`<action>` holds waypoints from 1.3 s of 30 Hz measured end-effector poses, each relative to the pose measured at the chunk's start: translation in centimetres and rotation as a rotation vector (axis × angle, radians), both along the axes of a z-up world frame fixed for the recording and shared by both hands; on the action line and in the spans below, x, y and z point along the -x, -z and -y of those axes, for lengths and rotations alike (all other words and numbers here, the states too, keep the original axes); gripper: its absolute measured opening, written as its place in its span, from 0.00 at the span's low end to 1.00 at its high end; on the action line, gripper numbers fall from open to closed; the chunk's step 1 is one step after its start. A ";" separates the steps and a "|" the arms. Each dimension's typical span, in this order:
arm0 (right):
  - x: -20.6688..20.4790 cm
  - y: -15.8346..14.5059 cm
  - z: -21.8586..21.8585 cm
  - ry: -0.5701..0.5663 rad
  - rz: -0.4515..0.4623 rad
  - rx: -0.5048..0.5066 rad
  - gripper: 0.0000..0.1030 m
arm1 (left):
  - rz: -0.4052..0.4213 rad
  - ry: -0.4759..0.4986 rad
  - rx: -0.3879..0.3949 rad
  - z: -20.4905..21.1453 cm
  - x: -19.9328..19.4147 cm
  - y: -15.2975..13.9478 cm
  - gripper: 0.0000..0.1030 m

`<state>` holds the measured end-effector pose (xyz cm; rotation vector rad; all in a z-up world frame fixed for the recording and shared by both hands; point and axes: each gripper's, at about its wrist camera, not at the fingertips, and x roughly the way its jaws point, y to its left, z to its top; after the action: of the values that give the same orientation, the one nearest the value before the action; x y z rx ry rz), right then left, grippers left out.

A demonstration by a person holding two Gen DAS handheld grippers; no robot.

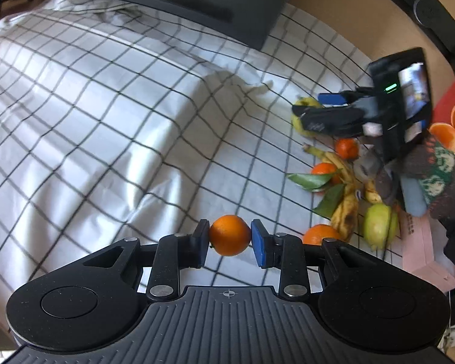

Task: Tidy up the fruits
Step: 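Grasp the yellow-green pear with the right gripper while the left gripper holds the tangerine, then lower the tangerine into the pink box and open the left gripper while the right holds the pear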

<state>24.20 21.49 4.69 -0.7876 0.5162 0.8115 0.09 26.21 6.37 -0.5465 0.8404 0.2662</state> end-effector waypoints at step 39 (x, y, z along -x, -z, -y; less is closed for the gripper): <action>7.1 -14.7 17.3 0.376 -0.117 -0.474 0.56 | 0.273 0.431 0.011 6.9 -5.7 -6.5 0.33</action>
<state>17.05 4.23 19.40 -0.1958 0.5281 0.5949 5.77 19.31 12.86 -0.3888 0.6732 -0.2049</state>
